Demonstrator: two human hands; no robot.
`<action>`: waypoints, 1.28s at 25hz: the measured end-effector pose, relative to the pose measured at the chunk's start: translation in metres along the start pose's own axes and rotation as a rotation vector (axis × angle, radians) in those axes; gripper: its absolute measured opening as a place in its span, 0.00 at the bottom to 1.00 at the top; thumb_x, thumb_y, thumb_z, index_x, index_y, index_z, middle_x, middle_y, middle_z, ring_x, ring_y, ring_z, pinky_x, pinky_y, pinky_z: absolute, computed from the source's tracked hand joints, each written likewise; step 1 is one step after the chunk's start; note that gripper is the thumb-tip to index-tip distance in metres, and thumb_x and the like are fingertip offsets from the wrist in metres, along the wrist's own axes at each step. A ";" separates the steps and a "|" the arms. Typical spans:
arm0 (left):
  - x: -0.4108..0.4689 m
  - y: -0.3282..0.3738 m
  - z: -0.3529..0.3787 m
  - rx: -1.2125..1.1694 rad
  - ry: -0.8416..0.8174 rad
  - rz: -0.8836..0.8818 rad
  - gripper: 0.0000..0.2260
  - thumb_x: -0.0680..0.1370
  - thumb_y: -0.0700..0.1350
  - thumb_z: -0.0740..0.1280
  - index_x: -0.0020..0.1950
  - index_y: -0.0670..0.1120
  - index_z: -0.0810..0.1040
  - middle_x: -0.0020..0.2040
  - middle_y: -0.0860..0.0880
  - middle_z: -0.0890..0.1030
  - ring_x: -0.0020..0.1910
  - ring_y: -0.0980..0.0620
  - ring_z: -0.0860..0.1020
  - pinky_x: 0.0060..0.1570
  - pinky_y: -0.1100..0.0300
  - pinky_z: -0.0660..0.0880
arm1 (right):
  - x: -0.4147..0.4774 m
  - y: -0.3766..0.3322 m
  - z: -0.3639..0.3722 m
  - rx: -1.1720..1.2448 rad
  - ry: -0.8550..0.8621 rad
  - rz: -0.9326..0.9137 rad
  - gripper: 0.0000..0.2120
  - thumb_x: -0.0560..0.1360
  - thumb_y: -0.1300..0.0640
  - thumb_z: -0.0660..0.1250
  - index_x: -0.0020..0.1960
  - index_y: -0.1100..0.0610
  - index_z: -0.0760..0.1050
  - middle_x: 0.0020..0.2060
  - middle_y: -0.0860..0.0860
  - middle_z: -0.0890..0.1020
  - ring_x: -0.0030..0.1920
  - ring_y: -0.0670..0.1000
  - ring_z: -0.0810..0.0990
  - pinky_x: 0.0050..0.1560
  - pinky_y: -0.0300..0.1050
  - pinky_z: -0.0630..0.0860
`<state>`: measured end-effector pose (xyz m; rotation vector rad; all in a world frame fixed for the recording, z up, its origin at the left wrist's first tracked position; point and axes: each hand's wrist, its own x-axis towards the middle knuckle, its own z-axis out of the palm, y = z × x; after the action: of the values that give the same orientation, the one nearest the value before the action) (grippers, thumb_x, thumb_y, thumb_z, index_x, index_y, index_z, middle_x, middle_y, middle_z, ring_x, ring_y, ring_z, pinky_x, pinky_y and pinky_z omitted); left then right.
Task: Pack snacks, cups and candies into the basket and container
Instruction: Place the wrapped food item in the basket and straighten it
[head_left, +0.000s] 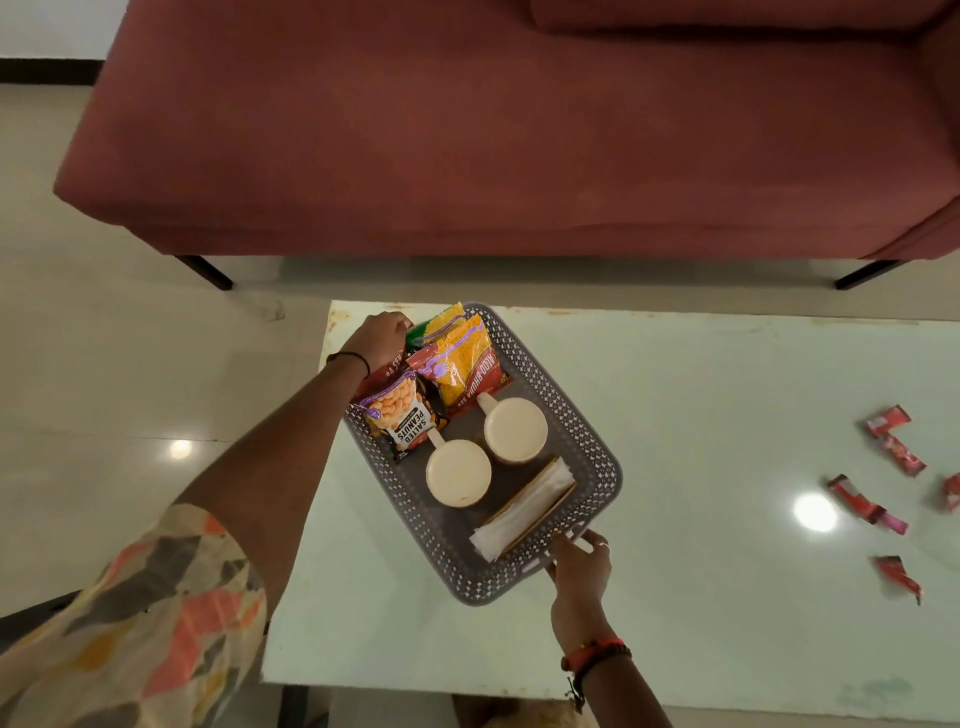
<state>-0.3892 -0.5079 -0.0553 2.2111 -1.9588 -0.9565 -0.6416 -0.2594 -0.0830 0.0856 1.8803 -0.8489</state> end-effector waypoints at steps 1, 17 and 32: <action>-0.002 0.000 0.000 -0.039 -0.003 0.011 0.15 0.80 0.41 0.54 0.59 0.36 0.75 0.58 0.34 0.78 0.56 0.37 0.76 0.56 0.49 0.72 | -0.001 -0.001 0.001 -0.009 0.011 0.000 0.13 0.73 0.66 0.66 0.56 0.57 0.69 0.40 0.52 0.79 0.46 0.55 0.79 0.51 0.52 0.79; -0.114 0.001 0.012 -0.128 0.079 -0.091 0.17 0.78 0.37 0.56 0.29 0.38 0.66 0.30 0.38 0.71 0.35 0.44 0.70 0.37 0.55 0.62 | -0.016 -0.039 -0.049 -0.222 0.160 -0.095 0.13 0.72 0.71 0.60 0.54 0.67 0.78 0.45 0.62 0.81 0.47 0.59 0.80 0.53 0.53 0.79; -0.198 0.142 0.096 -0.314 0.146 -0.165 0.22 0.75 0.33 0.57 0.23 0.46 0.56 0.22 0.48 0.61 0.29 0.48 0.61 0.30 0.55 0.55 | 0.031 -0.152 -0.201 -0.333 0.264 -0.438 0.09 0.66 0.72 0.60 0.34 0.69 0.79 0.34 0.73 0.78 0.37 0.50 0.69 0.44 0.56 0.78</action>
<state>-0.5621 -0.3218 0.0078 2.2125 -1.4698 -1.0077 -0.8758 -0.2641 0.0146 -0.4547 2.3110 -0.8276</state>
